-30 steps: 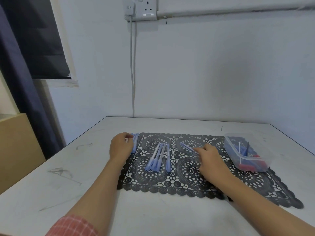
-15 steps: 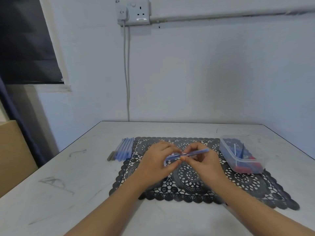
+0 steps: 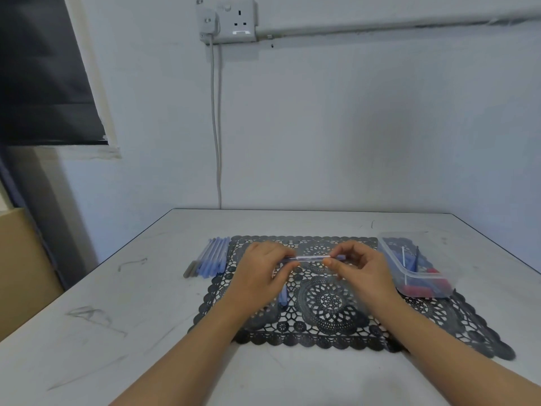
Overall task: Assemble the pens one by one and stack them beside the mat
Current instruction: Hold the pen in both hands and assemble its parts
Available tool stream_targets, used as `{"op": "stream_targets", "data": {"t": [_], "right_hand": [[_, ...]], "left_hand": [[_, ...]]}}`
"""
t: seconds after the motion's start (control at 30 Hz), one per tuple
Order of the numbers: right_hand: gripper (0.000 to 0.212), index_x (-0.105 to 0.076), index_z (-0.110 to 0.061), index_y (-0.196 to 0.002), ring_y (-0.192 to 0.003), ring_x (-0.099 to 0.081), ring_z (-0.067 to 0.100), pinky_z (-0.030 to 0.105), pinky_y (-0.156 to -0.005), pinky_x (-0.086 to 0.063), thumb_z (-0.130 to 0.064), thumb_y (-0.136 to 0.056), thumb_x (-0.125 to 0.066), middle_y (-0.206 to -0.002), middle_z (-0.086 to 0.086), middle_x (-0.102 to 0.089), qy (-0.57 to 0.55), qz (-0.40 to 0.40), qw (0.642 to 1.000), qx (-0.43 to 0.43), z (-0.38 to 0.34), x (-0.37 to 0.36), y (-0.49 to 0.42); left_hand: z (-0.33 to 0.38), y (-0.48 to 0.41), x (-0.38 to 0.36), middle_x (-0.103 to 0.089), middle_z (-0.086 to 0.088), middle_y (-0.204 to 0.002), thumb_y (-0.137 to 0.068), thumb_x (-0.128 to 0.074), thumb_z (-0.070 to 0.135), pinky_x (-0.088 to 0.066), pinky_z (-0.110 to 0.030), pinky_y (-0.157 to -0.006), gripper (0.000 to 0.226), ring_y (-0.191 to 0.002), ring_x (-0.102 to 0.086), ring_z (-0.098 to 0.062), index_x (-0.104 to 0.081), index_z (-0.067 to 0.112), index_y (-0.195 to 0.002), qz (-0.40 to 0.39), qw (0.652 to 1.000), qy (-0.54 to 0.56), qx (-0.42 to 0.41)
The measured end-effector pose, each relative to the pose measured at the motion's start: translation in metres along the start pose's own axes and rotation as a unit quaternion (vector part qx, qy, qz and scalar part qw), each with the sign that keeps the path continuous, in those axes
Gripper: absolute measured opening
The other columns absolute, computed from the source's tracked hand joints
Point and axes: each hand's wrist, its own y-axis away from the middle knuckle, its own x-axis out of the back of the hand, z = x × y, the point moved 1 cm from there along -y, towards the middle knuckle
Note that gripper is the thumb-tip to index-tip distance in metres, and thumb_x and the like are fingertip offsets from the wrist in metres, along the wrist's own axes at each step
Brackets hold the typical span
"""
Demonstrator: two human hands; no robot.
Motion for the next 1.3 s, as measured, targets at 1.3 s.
{"op": "stream_targets", "data": {"t": [1.3], "right_hand": [[0.016,-0.064,-0.008,-0.078,-0.054,-0.055,0.025,0.026,-0.043,-0.044,-0.023,-0.079,-0.064,-0.062,0.011,-0.064,-0.004,-0.037,0.998,-0.043,0.0114,0.0025,-0.0083]], "left_hand": [[0.0023,-0.0009,-0.0027,-0.065,0.008,-0.06,-0.078,-0.05,0.061,-0.03,-0.014,-0.079,0.043,-0.059,-0.057,-0.005,-0.074,0.026,-0.081,-0.002,0.995,0.038,0.094]]}}
